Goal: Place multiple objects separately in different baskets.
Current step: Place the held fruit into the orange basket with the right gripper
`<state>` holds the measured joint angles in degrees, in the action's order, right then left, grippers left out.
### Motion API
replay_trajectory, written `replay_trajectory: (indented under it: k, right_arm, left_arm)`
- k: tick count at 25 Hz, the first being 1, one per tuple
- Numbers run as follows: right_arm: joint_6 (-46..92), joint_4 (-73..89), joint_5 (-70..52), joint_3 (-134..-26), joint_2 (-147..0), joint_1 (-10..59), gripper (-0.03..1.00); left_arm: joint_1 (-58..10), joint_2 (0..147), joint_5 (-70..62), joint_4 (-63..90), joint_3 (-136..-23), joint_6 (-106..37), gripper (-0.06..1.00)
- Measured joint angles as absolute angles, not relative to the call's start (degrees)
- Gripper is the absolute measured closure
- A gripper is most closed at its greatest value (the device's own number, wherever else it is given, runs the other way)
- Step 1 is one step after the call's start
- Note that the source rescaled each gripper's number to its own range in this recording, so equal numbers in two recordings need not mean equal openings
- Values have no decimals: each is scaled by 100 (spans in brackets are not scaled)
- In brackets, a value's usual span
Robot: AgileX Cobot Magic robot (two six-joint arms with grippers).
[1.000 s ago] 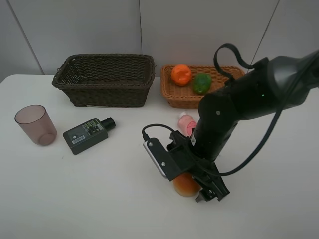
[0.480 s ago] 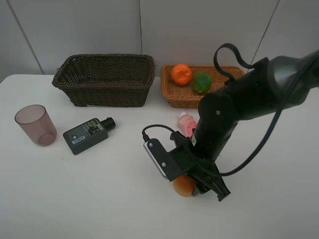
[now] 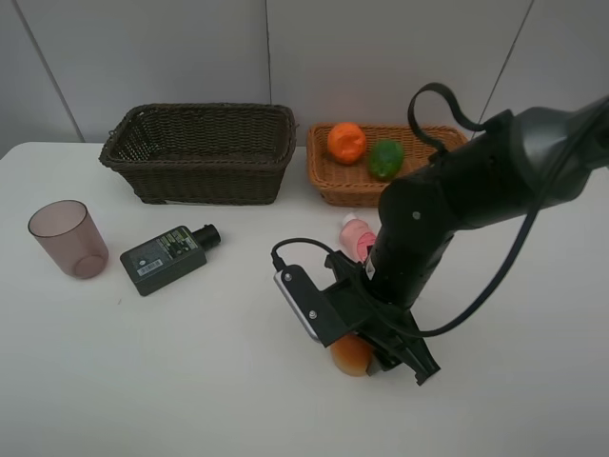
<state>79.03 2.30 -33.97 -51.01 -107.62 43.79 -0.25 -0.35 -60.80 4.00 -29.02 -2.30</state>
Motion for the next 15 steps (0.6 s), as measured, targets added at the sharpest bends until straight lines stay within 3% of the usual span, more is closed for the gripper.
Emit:
replay_trajectory:
  k: [6, 15]
  right_arm:
    - [7492, 235, -3572, -5247, -10744, 4379, 72]
    - [4331, 99, -4332, -6560, -10662, 4240, 72]
  left_arm:
    - [-25, -35, -6080, 400, -2902, -230, -4]
    - [-25, -35, -6080, 400, -2902, -230, -4]
